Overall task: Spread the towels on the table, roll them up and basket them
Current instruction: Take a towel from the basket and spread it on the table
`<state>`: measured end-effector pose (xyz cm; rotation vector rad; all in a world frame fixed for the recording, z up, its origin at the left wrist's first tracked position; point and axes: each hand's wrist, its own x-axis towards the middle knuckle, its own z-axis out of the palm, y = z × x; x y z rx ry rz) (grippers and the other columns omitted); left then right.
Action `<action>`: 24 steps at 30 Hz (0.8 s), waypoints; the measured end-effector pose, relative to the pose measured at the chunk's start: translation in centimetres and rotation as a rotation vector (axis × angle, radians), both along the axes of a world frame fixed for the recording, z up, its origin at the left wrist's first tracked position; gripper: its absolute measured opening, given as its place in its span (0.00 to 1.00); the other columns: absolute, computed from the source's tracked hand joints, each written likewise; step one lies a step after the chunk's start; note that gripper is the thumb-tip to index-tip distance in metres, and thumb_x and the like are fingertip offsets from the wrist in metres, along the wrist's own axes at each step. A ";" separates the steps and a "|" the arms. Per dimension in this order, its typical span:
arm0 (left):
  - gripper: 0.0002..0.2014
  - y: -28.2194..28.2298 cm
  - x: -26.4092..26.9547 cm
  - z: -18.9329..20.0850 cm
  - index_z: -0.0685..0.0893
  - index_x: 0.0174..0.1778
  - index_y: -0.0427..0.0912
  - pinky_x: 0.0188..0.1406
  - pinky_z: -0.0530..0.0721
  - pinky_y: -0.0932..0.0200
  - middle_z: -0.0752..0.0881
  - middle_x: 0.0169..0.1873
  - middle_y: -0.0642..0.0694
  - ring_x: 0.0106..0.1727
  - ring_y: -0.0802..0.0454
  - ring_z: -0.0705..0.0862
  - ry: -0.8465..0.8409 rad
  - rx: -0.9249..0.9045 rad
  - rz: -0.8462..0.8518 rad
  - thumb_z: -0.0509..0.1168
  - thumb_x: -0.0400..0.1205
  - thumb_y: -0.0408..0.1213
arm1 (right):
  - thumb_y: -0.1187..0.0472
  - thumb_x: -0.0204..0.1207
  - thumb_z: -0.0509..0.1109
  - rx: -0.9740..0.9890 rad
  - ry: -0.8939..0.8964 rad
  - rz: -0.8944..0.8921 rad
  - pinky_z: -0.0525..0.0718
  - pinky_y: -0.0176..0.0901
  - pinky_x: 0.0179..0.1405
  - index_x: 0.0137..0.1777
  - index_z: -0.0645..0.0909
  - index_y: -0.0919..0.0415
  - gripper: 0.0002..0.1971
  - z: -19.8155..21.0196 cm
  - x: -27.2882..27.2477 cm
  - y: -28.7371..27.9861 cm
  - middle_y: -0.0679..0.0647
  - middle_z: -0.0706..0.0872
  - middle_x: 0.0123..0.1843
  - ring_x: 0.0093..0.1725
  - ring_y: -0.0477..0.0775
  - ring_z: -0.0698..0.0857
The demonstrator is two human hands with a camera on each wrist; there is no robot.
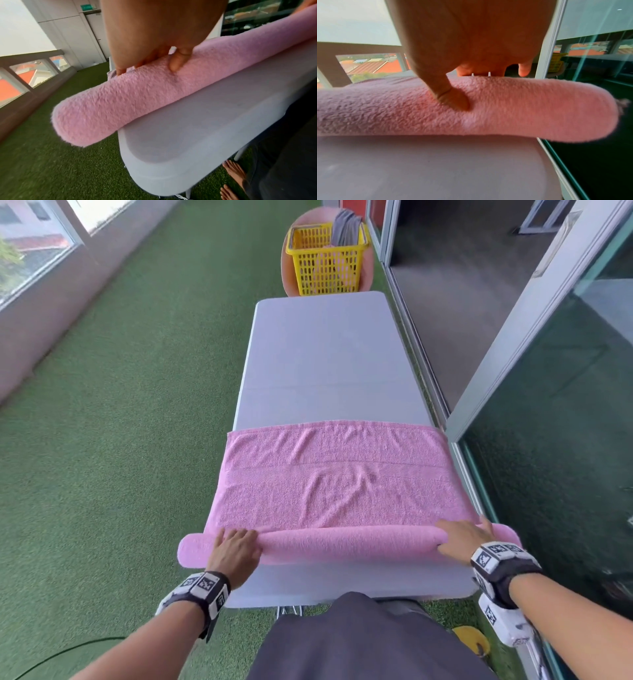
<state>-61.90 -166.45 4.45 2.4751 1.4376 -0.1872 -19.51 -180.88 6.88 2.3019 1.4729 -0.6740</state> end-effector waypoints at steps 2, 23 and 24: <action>0.34 0.7 0.1 -0.1 0.66 0.78 0.42 0.82 0.44 0.43 0.69 0.78 0.47 0.78 0.49 0.66 -0.044 -0.003 0.037 0.34 0.81 0.52 | 0.44 0.82 0.55 0.119 0.014 -0.048 0.41 0.69 0.80 0.82 0.59 0.41 0.28 -0.1 0.2 0.3 0.40 0.61 0.83 0.81 0.46 0.61; 0.42 0.4 0.9 -0.8 0.47 0.82 0.49 0.79 0.33 0.44 0.46 0.79 0.53 0.83 0.51 0.45 0.086 -0.104 -0.027 0.43 0.76 0.71 | 0.33 0.80 0.53 0.166 0.124 -0.072 0.38 0.67 0.78 0.82 0.51 0.38 0.32 -1.4 -0.3 -0.8 0.35 0.56 0.81 0.84 0.48 0.53; 0.42 0.2 0.7 -1.0 0.54 0.83 0.48 0.80 0.37 0.42 0.53 0.80 0.51 0.83 0.49 0.52 0.102 -0.086 -0.052 0.55 0.77 0.67 | 0.31 0.77 0.57 0.139 0.097 -0.040 0.39 0.67 0.78 0.82 0.51 0.37 0.35 -1.8 -0.9 -1.4 0.34 0.56 0.81 0.84 0.49 0.53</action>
